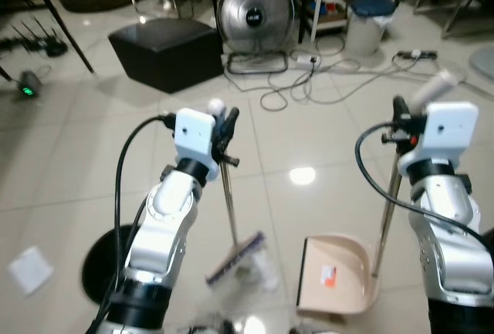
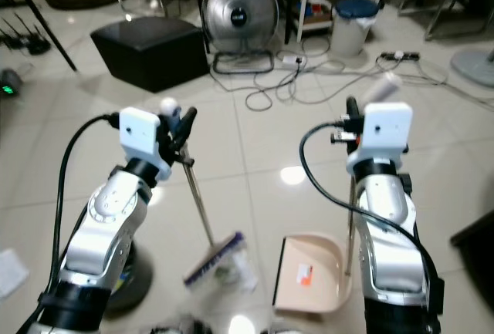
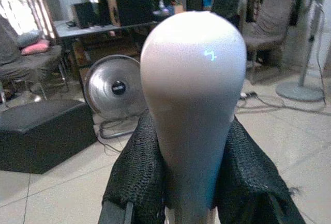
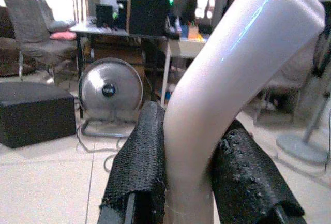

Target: Sweep floor

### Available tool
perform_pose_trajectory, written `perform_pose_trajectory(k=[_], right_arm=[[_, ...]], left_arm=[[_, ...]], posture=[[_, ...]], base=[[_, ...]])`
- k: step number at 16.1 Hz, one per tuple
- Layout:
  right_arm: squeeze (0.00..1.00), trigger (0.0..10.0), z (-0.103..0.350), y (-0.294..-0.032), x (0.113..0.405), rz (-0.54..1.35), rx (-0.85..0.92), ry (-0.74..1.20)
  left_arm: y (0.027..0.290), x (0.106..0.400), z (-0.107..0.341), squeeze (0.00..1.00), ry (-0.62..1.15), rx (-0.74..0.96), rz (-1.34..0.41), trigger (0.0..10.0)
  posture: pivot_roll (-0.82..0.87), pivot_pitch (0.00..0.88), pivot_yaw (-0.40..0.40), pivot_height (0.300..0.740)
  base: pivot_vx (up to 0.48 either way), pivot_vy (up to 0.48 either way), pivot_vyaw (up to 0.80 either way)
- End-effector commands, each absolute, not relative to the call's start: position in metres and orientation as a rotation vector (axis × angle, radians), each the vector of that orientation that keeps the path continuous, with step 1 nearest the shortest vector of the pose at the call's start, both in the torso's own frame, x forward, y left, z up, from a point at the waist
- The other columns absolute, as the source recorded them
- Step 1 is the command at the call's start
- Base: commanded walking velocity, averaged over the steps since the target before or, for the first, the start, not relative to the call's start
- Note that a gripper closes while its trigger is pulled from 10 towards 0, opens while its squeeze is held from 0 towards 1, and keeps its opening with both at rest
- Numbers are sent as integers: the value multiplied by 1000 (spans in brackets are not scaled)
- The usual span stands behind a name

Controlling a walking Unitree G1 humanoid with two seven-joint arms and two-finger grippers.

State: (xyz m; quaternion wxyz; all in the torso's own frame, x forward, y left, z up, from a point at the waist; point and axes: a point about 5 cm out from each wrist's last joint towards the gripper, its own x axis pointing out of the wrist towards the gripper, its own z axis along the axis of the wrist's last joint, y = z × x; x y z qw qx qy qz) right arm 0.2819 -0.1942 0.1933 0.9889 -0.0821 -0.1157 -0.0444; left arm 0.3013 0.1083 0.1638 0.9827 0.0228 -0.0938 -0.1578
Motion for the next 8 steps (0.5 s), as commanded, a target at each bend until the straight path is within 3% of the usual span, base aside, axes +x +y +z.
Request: perform_pose_trajectory(k=[1, 8], right_arm=[[0, 10000, 195, -180, 285, -23, -150, -266], [0, 10000, 182, -188, 296, 9, -202, -307]], left_arm=[[125, 303, 167, 0, -207, 87, -232, 10000], [125, 311, 160, 0, -214, 119, -144, 10000]], posture=[[-64, 123, 66, 740], [-17, 205, 76, 740]], base=[[0, 0, 0], [0, 0, 0]])
